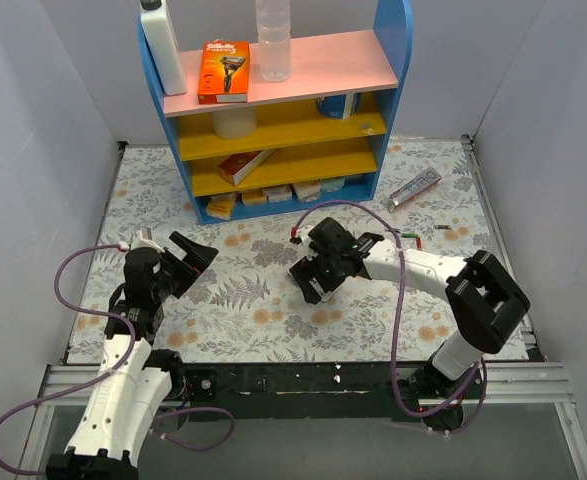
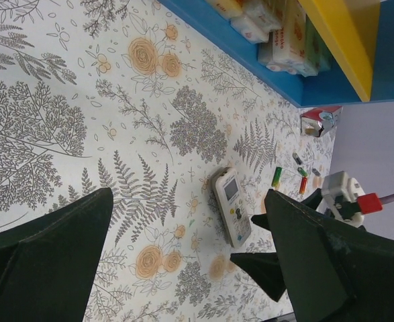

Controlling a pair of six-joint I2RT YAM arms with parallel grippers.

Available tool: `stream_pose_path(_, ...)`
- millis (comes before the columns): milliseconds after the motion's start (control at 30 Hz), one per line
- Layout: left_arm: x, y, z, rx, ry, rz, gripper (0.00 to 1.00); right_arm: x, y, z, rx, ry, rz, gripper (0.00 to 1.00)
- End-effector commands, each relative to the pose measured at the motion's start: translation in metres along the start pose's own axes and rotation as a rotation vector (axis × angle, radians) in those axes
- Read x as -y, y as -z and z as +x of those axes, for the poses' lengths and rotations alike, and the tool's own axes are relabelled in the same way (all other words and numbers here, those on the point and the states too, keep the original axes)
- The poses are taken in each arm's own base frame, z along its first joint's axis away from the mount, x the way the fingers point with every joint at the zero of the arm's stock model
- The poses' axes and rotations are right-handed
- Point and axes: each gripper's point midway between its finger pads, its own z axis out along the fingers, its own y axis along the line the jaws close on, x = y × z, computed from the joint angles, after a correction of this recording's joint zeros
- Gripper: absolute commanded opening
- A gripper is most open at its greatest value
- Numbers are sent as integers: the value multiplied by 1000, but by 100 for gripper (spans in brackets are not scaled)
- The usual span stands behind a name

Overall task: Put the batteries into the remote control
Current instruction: Pick up the remote control from the center of the board.

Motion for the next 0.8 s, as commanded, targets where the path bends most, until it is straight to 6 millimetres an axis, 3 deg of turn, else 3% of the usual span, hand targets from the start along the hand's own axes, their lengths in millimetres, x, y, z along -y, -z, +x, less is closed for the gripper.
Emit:
stream_pose_path(0, 4, 0, 0, -15, 40, -13, 98, 13, -5, 5, -66, 75, 148, 93)
stream_pose_path(167, 6, -5, 7, -70, 64, -35, 98, 12, -17, 19, -125, 112, 208, 91)
stream_pose_path(267, 10, -7, 10, -96, 63, -37, 98, 9, -21, 24, -138, 117, 209, 83)
stream_pose_path(400, 10, -14, 19, -161, 66, -54, 98, 8, -19, 22, -127, 124, 215, 56)
stream_pose_path(600, 30, -18, 24, -199, 1, 27, 98, -8, -7, 3, -16, 109, 145, 24)
stream_pose_path(700, 51, -16, 24, -200, -26, 138, 98, -28, 4, -14, 88, 87, 47, 17)
stream_pose_path(767, 68, -14, 29, -209, -47, 230, 98, -53, 17, -31, 181, 81, -78, 14)
